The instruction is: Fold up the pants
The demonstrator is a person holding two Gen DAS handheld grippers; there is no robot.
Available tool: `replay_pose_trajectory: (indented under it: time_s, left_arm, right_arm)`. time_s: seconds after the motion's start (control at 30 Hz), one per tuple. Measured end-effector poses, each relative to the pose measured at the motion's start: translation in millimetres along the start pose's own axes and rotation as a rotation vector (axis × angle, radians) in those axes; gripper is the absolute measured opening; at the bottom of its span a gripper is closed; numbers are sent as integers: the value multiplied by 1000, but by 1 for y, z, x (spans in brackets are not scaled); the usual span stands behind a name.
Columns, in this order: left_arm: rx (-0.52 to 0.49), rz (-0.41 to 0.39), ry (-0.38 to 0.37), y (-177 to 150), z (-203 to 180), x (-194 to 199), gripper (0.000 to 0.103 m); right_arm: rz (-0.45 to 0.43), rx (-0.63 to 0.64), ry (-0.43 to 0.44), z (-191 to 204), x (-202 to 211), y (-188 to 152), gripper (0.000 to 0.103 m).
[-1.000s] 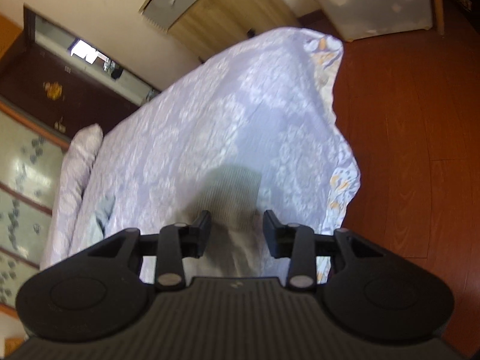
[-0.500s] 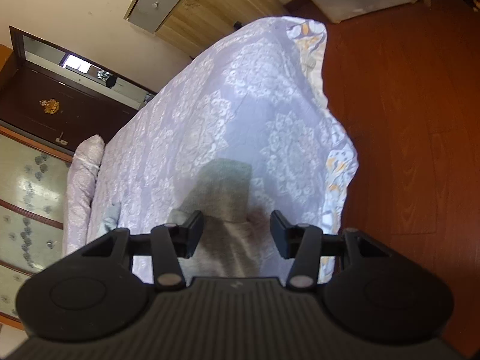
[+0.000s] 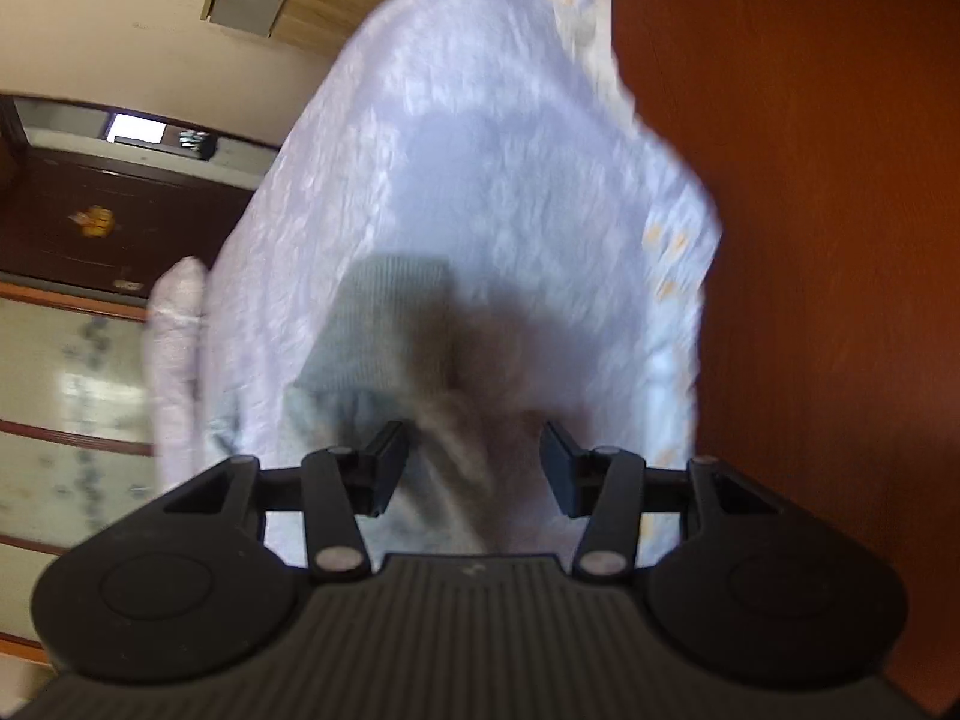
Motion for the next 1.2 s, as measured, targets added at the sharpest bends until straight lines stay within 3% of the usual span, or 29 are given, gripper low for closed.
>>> replay_pose_trajectory:
  time_s: [0.07,0.1,0.33,0.5,0.63,0.87,1.0,1.1,1.2]
  left_arm:
    - [3,-32,-21,9,-5,8,12]
    - [5,-48,-28,14,-8,12,12]
    - [1,-126,-81,49,-42,33,12]
    - [-1,-159,-106,56,-62,40,12]
    - [30,-157,-85,58,-48,41,12]
    - [96,-162,-67,66,-22,38,12]
    - [129,-133,-62,67,-10,28,12]
    - [102,-138,-79,83,-23,26,12]
    - [58,-158,-100,109,-46,19,12]
  right_arm:
    - [43,-28,52,9,-1,-8,14]
    - [29,4,43,17,3,-9,6]
    - [-83,227,221,111,45,-16,6]
    - [-155,217,242,142,55,-12,6]
    - [-154,198,277,144,56,-14,6]
    - [-121,231,257,162,33,-30,6]
    - [-120,241,185,155,14,-37,6]
    - [-122,240,171,161,8,-42,6]
    - [-136,294,184,194,3,-44,6]
Point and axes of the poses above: each gripper's, at about its wrist camera, not at the fingertips, and x roughly against the way its jaws point, z to its left, y to its top, the point moved 9 cm from there along -x, roughly the way its jaws point, and after that the axes turned 4 degrees about -y, right-handed, at the moved point
